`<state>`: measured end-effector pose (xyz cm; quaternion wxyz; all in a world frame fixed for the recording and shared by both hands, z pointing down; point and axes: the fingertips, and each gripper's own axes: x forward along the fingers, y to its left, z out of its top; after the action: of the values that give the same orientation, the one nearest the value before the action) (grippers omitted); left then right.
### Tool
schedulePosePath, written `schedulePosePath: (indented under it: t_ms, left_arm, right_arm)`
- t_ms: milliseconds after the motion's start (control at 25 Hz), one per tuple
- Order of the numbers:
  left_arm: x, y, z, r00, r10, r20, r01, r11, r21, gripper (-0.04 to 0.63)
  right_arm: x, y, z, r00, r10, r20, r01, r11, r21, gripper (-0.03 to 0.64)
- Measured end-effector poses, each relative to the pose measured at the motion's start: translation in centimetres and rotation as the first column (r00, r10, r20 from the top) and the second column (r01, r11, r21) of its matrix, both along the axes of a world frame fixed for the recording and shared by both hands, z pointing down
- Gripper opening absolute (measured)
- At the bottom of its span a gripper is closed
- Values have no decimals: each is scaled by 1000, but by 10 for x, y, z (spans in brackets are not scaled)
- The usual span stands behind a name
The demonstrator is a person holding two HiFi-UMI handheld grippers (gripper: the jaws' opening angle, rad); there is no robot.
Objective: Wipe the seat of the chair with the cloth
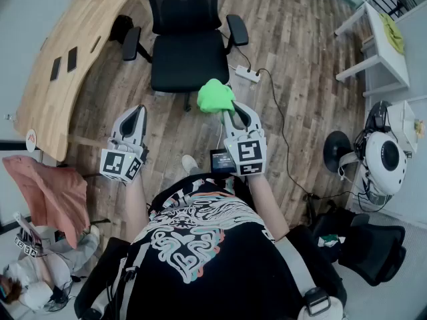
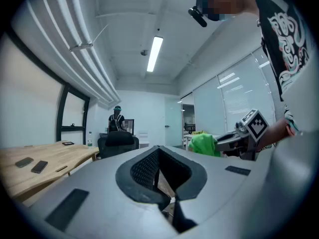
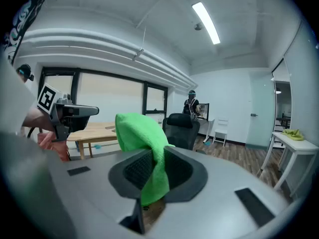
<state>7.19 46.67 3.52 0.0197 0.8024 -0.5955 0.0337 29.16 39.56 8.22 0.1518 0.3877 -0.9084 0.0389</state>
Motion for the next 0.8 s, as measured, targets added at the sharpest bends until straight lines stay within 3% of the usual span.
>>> schedulePosePath:
  t_ms: [120,320,480,640,800]
  left_arm:
    - [24,2,2,999,17,27,-17,1000,1,1]
    - [49,16,-8,1000,11,-25,-10,1000,29,0]
    - [57,21,-2,1000,-11,21,11,1000,3,0]
    - [70,20,1,999,-17,35,18,1000,-8,0]
    - [73,16,6,999,-27,41,27,1000,-9,0]
  right_arm:
    - [20,-4,5,1000,6,-1,-6,1000,0,57]
    - [46,3,9,1000,12,12,-11,1000,-23,57]
    - [58,6,7,999,4,39,-3,1000,-15,57]
    - [74,5,5,994,17,109,-12,999,-44,57]
    - [78,-1,11,993,16,117,-10,999,-52,57]
